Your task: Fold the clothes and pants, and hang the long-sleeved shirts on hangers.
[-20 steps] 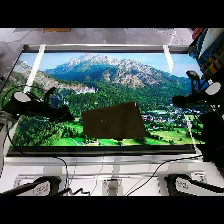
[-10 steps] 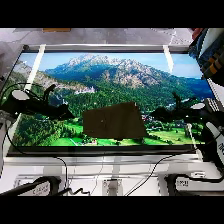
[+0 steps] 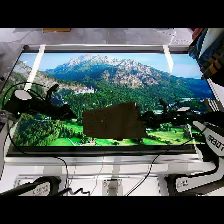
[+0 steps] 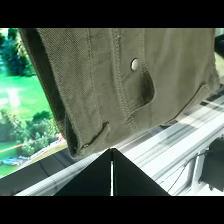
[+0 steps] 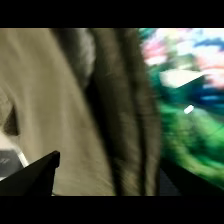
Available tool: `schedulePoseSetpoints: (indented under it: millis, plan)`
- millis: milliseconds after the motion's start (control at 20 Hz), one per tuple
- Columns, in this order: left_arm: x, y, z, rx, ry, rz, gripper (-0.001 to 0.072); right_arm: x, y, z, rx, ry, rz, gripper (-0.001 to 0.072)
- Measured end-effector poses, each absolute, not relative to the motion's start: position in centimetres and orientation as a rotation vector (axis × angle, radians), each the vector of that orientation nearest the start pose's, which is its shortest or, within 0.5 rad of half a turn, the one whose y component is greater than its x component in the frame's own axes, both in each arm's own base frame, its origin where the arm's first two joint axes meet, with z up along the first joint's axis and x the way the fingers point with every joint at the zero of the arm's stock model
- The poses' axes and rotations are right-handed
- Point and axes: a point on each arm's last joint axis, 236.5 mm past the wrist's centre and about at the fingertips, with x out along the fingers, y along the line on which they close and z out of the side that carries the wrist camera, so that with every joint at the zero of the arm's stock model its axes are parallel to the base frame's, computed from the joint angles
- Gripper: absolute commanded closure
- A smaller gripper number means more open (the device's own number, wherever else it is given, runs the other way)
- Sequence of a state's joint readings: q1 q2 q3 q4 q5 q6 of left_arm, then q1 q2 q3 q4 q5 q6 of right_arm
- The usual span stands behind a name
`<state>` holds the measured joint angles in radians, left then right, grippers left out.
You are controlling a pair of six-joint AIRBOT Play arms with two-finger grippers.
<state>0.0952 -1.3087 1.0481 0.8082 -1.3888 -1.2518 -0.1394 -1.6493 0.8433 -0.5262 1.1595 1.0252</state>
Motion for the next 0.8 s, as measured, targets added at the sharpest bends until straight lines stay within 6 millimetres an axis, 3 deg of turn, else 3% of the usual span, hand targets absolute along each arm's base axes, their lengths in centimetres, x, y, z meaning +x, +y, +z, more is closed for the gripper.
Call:
schedulePoseSetpoints:
  millis: [150,200,250,350,400,550,700,800]
  plan:
    - [32.6,-13.1,2.0,-0.541,1.411,-0.614,0.0682,32.7,16.4,-11.4,0.874,1.515,0.594,0.0101]
    - [32.6,-13.2,2.1,-0.542,1.409,-0.616,0.0682,32.8,16.9,-11.4,0.856,1.516,0.608,0.0150]
    - [32.6,-13.2,2.1,-0.542,1.409,-0.616,0.0682,33.1,17.3,-11.4,0.830,1.510,0.619,0.0285]
    - [32.6,-13.2,2.1,-0.543,1.408,-0.617,0.0682,34.4,17.8,-11.7,0.750,1.476,0.615,0.0696]
    - [32.7,-13.1,2.1,-0.542,1.404,-0.613,0.0682,35.3,17.9,-11.6,0.709,1.449,0.613,0.0696]
    - [33.4,-12.9,1.9,-0.537,1.383,-0.596,0.0683,38.4,19.0,-9.0,0.678,1.360,0.662,0.0696]
    - [34.3,-12.5,2.0,-0.527,1.348,-0.575,0.0683,41.5,18.5,-4.6,0.639,1.254,0.704,0.0696]
    - [34.9,-12.3,2.6,-0.507,1.317,-0.576,0.0683,43.7,16.5,-0.8,0.627,1.169,0.680,0.0696]
